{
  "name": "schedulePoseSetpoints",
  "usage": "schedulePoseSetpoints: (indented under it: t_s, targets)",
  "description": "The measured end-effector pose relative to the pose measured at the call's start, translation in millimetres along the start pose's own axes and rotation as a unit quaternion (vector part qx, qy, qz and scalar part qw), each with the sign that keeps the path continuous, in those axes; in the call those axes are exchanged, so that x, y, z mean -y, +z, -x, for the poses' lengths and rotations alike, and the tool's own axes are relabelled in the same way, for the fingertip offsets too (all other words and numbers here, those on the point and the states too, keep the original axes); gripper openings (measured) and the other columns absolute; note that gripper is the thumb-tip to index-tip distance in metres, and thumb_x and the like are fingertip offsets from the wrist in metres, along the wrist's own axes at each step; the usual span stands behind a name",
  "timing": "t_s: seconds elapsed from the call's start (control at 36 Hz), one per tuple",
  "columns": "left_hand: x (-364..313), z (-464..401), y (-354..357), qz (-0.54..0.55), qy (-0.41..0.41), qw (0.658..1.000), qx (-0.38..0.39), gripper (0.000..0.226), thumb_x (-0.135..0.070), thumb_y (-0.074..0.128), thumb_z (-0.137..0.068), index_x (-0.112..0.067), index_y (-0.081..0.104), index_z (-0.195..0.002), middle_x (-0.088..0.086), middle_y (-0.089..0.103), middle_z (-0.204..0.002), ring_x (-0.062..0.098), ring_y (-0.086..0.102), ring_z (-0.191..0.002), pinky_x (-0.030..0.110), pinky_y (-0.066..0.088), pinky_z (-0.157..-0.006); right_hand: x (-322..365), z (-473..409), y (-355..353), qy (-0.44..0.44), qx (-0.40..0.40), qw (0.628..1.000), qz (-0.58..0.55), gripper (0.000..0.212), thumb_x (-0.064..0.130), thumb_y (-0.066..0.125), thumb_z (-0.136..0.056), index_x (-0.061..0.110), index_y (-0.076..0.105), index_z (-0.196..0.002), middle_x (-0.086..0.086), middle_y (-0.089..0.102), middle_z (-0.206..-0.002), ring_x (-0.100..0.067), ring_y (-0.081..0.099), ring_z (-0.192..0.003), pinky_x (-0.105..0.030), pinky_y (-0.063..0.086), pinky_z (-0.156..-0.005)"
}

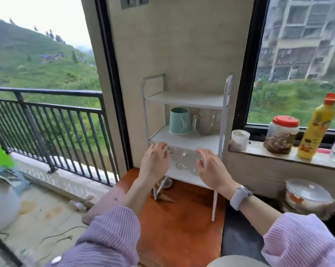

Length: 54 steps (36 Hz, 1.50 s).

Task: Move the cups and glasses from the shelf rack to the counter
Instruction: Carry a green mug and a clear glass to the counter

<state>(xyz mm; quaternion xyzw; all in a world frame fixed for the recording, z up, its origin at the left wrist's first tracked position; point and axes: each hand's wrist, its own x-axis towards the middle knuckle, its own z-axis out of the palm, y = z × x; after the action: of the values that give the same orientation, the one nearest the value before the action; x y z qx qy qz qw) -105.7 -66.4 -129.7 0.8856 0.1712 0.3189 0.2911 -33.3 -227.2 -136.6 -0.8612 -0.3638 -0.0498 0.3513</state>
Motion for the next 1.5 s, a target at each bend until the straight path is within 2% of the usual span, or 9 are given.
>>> schedulePoseSetpoints:
  t_s: [0.14, 0.31, 0.5, 0.58, 0.67, 0.86, 0.97, 1.33, 1.5]
  targets:
    - [21.2, -70.4, 30.9, 0.069, -0.001, 0.996, 0.054, 0.032, -0.022, 0.049, -0.092, -0.013, 0.053, -0.123, 0.007, 0.061, -0.121, 0.016, 0.057, -0.103, 0.021, 0.037, -0.084, -10.2, -59.6, 17.7, 0.089, -0.044, 0.994, -0.052, 0.044, 0.01, 0.036, -0.094, 0.004, 0.032, -0.138, -0.015, 0.04, -0.142, -0.025, 0.038, -0.131, -0.034, 0.03, -0.108]
    - [32.7, -132.8, 67.1, 0.174, -0.04, 0.979, 0.102, 0.035, -0.017, 0.053, -0.09, -0.01, 0.05, -0.124, 0.013, 0.058, -0.124, 0.027, 0.056, -0.109, 0.033, 0.045, -0.091, -22.9, -118.4, 32.6, 0.158, -0.076, 0.977, -0.121, 0.047, 0.005, 0.035, -0.093, 0.01, 0.029, -0.14, -0.012, 0.042, -0.143, -0.025, 0.039, -0.131, -0.038, 0.033, -0.109]
    - [26.3, -171.9, 103.3, 0.318, -0.036, 0.945, 0.064, 0.011, -0.007, 0.06, -0.083, -0.013, 0.061, -0.092, 0.009, 0.068, -0.09, 0.021, 0.062, -0.082, 0.027, 0.051, -0.072, -38.7, -166.9, 36.8, 0.193, -0.144, 0.949, -0.203, 0.044, -0.002, 0.04, -0.087, 0.007, 0.047, -0.129, -0.011, 0.057, -0.129, -0.024, 0.052, -0.119, -0.042, 0.04, -0.105]
    - [26.6, -175.9, 114.5, 0.36, -0.058, 0.929, 0.06, 0.009, -0.011, 0.061, -0.084, -0.009, 0.056, -0.092, 0.017, 0.066, -0.09, 0.029, 0.062, -0.081, 0.035, 0.052, -0.07, -41.0, -177.7, 37.8, 0.196, -0.154, 0.943, -0.221, 0.039, -0.001, 0.041, -0.084, 0.011, 0.058, -0.117, -0.004, 0.064, -0.112, -0.018, 0.058, -0.105, -0.032, 0.046, -0.093]
    - [26.6, -178.7, 121.0, 0.357, -0.072, 0.929, 0.062, 0.023, -0.016, 0.062, -0.084, -0.005, 0.054, -0.102, 0.013, 0.065, -0.09, 0.022, 0.061, -0.078, 0.024, 0.051, -0.064, -41.8, -181.5, 40.2, 0.196, -0.158, 0.939, -0.234, 0.037, -0.002, 0.042, -0.083, 0.015, 0.06, -0.11, 0.004, 0.063, -0.1, -0.007, 0.058, -0.09, -0.014, 0.042, -0.074]
    - [26.7, -181.6, 115.9, 0.244, -0.068, 0.967, 0.021, 0.012, -0.012, 0.058, -0.085, -0.007, 0.049, -0.078, -0.002, 0.046, -0.063, 0.018, 0.043, -0.061, 0.023, 0.025, -0.049, -42.0, -177.0, 36.4, 0.226, -0.178, 0.916, -0.28, 0.023, 0.003, 0.045, -0.085, 0.017, 0.061, -0.094, -0.005, 0.057, -0.082, -0.015, 0.047, -0.068, -0.031, 0.039, -0.062]
    - [38.5, -172.8, 102.7, 0.219, -0.031, 0.975, -0.01, 0.019, -0.016, 0.052, -0.09, -0.009, 0.047, -0.072, -0.003, 0.046, -0.061, 0.01, 0.039, -0.054, 0.009, 0.033, -0.045, -40.4, -163.4, 28.2, 0.246, -0.186, 0.896, -0.318, 0.016, 0.011, 0.049, -0.085, 0.019, 0.06, -0.076, -0.002, 0.059, -0.074, -0.014, 0.049, -0.069, -0.029, 0.04, -0.062]
    - [54.8, -152.4, 79.5, 0.351, -0.008, 0.929, 0.116, 0.015, -0.02, 0.055, -0.09, -0.006, 0.057, -0.086, 0.003, 0.061, -0.066, 0.008, 0.06, -0.055, 0.028, 0.056, -0.054, -30.1, -149.5, 10.9, 0.279, -0.044, 0.835, -0.473, 0.049, 0.053, 0.045, -0.087, 0.021, 0.043, -0.05, 0.001, 0.049, -0.055, -0.017, 0.051, -0.062, -0.038, 0.04, -0.076]
    - [49.9, -147.1, 77.1, 0.326, 0.003, 0.938, 0.114, 0.029, -0.025, 0.046, -0.095, -0.003, 0.051, -0.076, 0.005, 0.049, -0.06, 0.016, 0.045, -0.054, 0.03, 0.039, -0.053, -24.0, -146.5, 18.6, 0.278, -0.065, 0.848, -0.447, 0.052, 0.047, 0.043, -0.089, 0.024, 0.032, -0.044, 0.007, 0.034, -0.043, -0.013, 0.028, -0.048, -0.028, 0.028, -0.054]
